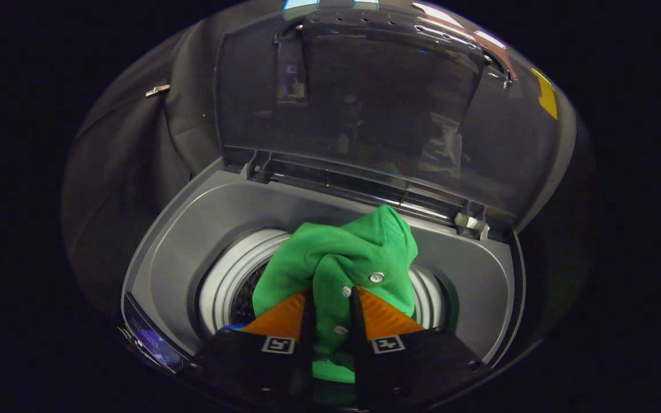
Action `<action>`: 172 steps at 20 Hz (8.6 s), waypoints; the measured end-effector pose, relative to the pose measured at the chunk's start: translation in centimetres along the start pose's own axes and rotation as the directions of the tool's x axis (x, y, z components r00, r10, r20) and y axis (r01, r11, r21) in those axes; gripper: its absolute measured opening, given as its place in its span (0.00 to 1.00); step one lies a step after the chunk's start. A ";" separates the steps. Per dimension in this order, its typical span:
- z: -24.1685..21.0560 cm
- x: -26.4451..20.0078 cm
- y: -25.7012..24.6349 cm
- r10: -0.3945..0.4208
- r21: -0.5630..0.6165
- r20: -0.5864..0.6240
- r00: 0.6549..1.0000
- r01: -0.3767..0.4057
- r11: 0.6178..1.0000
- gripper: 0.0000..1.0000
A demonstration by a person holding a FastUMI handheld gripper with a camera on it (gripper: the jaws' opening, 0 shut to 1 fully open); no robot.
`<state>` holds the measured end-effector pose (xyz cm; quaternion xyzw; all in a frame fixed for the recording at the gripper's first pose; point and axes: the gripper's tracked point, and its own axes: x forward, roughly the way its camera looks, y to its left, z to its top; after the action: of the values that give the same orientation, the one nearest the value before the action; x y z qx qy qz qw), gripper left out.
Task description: Put the clothes into the washing machine and then close the washing machine lid.
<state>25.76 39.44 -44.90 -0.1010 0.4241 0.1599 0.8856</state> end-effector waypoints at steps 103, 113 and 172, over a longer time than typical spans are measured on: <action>12.2 -20.2 1.9 0.085 0.066 0.497 0.863 -0.135 0.989 0.99; 13.5 -26.5 -1.3 -0.008 0.104 0.587 0.810 -0.066 0.992 0.99; -0.8 -55.5 -15.5 -0.358 0.316 0.693 0.625 0.184 0.931 0.98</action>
<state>-1.83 13.87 -1.29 0.0057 0.0222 0.0043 0.9997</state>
